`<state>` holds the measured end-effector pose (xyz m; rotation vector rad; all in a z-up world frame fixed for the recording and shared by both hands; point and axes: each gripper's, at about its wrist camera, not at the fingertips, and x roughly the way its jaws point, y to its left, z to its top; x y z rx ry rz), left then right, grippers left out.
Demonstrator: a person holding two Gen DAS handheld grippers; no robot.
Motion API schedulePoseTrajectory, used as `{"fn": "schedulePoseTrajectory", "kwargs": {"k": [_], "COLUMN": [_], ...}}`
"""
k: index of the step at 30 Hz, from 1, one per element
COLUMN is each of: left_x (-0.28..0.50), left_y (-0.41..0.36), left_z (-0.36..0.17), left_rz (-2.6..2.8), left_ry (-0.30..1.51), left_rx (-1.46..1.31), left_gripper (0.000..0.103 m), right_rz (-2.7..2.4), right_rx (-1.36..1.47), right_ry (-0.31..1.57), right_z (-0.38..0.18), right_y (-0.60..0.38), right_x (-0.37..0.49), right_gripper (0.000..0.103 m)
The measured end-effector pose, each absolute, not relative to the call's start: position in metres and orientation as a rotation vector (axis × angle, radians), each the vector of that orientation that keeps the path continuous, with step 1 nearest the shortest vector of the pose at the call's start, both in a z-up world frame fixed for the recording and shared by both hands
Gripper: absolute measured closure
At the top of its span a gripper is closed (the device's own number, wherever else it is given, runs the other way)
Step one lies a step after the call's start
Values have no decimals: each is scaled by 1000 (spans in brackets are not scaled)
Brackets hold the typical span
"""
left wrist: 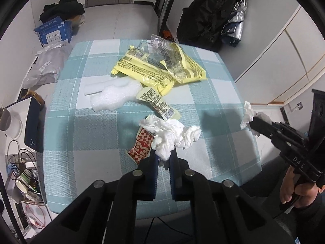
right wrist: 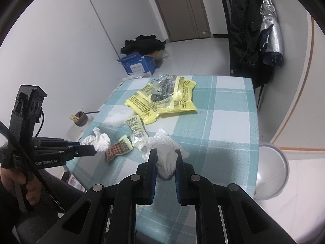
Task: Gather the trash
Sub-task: 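Lift both held tissues and carry them over the white round bin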
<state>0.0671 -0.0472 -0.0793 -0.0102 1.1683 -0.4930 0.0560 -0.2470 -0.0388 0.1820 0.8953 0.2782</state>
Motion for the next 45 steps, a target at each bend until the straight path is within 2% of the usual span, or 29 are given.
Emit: {"fn": "schedulePoseTrajectory", "kwargs": {"k": [11,26,31,38,45], "left_x": [64,74,77,81,92], "left_y": [-65,-167,-208,-259,-305], "left_z": [-33,30,38,29,-2], "left_rz": [-502,-674,-738,-795,-835], "left_ry": [998,848,833,851,924], "left_rx": [3,34,65,122,170], "left_gripper": [97,97,97,97,97], "right_rz": [293,142,59,-27,-105], "right_rx": [248,265,300,333,379], "right_ry": [843,626,592,632,722], "right_z": [-19,99,122,108,58], "right_y": [-259,-370,-420,-474,-519], "right_x": [54,40,28,19,14], "right_gripper": [89,89,89,89,89]}}
